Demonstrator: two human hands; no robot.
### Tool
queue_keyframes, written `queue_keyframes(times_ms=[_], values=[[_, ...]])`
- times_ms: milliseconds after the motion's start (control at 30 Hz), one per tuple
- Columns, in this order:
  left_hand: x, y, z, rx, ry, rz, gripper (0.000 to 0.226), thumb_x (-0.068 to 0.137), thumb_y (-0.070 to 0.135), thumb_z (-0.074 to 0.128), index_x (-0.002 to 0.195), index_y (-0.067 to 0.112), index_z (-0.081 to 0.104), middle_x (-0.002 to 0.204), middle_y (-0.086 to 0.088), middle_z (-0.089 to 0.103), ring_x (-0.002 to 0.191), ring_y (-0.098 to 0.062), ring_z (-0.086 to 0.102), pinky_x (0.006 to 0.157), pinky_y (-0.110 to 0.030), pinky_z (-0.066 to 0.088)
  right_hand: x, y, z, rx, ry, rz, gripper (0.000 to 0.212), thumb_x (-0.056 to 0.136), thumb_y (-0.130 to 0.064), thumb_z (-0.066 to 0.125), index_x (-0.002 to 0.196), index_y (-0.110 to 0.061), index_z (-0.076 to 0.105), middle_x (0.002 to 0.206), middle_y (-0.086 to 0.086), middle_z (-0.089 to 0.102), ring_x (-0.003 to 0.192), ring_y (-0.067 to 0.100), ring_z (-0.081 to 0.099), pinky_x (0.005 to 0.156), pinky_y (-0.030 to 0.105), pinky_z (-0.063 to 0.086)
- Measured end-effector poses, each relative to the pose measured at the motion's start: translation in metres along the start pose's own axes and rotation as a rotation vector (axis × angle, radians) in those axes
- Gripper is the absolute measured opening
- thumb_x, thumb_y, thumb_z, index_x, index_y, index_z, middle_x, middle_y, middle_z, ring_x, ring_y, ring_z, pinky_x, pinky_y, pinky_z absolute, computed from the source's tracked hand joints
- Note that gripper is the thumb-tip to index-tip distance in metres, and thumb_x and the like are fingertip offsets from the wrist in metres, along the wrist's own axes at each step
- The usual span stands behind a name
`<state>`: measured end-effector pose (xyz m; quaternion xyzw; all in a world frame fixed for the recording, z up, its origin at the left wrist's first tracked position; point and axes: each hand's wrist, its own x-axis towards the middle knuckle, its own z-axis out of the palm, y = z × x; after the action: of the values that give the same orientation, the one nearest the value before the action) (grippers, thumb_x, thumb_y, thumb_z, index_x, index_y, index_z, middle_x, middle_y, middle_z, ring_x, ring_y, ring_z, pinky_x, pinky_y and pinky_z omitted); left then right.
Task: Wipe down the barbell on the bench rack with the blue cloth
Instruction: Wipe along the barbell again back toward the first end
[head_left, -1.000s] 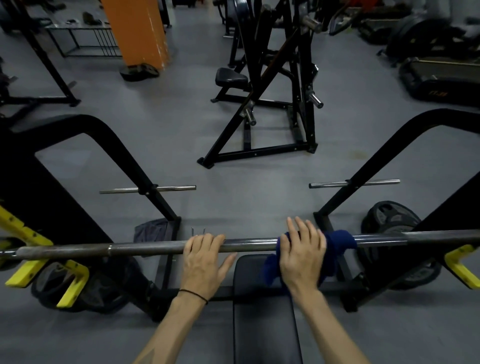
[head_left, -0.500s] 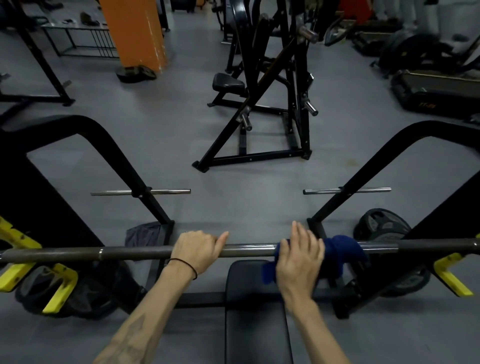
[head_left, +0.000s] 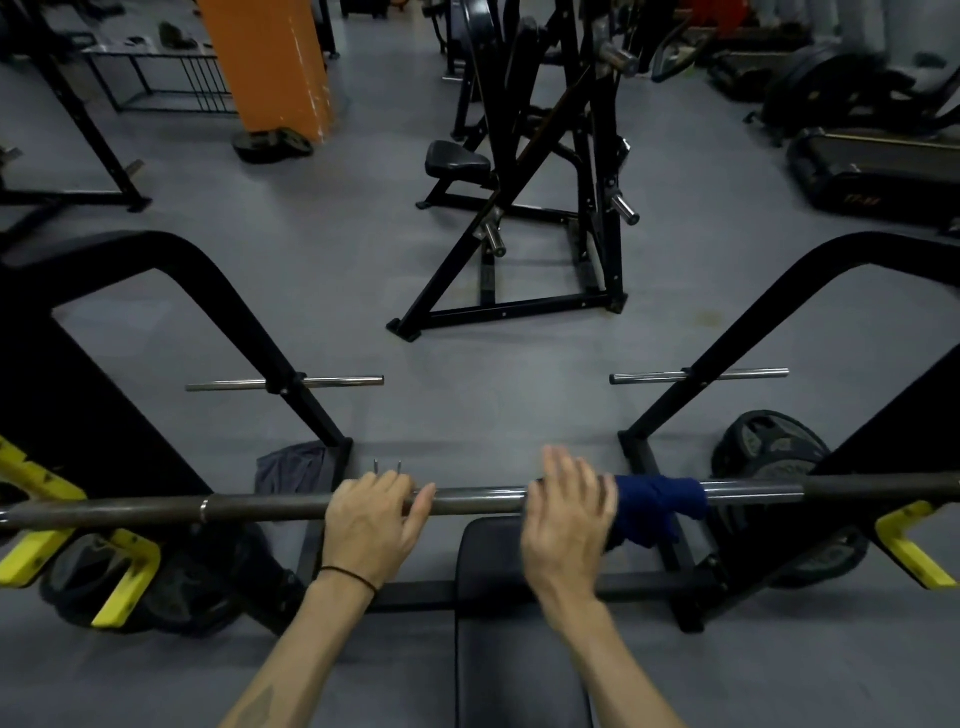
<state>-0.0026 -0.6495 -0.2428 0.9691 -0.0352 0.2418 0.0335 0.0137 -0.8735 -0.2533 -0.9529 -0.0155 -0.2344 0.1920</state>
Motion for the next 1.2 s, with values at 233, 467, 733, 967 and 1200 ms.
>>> queue_keyframes(times_ms=[233,467,733,967,1200], values=[[0.003,-0.008,0.002,0.01,0.021,0.072,0.049,0.105,0.043,0.034,0.067,0.019,0.055,0.06,0.001,0.05,0.052,-0.022,0.048,0.054,-0.036,0.035,0.001,-0.004,-0.001,0.006,-0.137,-0.315,0.054,0.108,-0.047,0.035,0.151,-0.019,0.053,0.14,0.009,0.064,0.129,0.031,0.058,0.115,0.043,0.03],[0.011,-0.001,0.002,-0.005,0.112,-0.003,0.044,0.096,0.032,0.05,0.055,0.017,0.051,0.048,-0.002,0.049,0.041,-0.024,0.047,0.047,-0.033,0.035,0.008,0.031,-0.006,-0.051,0.039,0.024,0.051,0.105,-0.035,0.036,0.143,-0.01,0.06,0.138,0.011,0.065,0.13,0.034,0.056,0.12,0.054,0.024],[0.008,-0.006,0.002,0.014,0.086,0.064,0.039,0.098,0.03,0.05,0.061,0.019,0.053,0.054,-0.002,0.052,0.047,-0.024,0.049,0.05,-0.034,0.035,-0.003,-0.021,0.007,-0.039,-0.166,-0.385,0.054,0.108,-0.047,0.033,0.154,-0.021,0.049,0.146,0.01,0.059,0.131,0.034,0.057,0.113,0.046,0.034],[0.012,-0.001,0.0,-0.006,0.087,-0.017,0.041,0.096,0.027,0.052,0.056,0.018,0.052,0.049,-0.002,0.049,0.043,-0.023,0.046,0.049,-0.032,0.032,0.003,0.001,0.002,-0.045,0.016,0.018,0.051,0.107,-0.037,0.034,0.141,-0.012,0.062,0.144,0.01,0.061,0.132,0.034,0.055,0.12,0.053,0.022],[0.009,-0.003,0.002,0.021,0.034,-0.013,0.042,0.098,0.027,0.05,0.058,0.018,0.057,0.05,-0.001,0.053,0.042,-0.022,0.049,0.048,-0.032,0.035,-0.01,-0.028,0.007,-0.025,-0.176,-0.346,0.053,0.108,-0.044,0.033,0.153,-0.021,0.05,0.148,0.009,0.058,0.134,0.029,0.054,0.114,0.044,0.032]])
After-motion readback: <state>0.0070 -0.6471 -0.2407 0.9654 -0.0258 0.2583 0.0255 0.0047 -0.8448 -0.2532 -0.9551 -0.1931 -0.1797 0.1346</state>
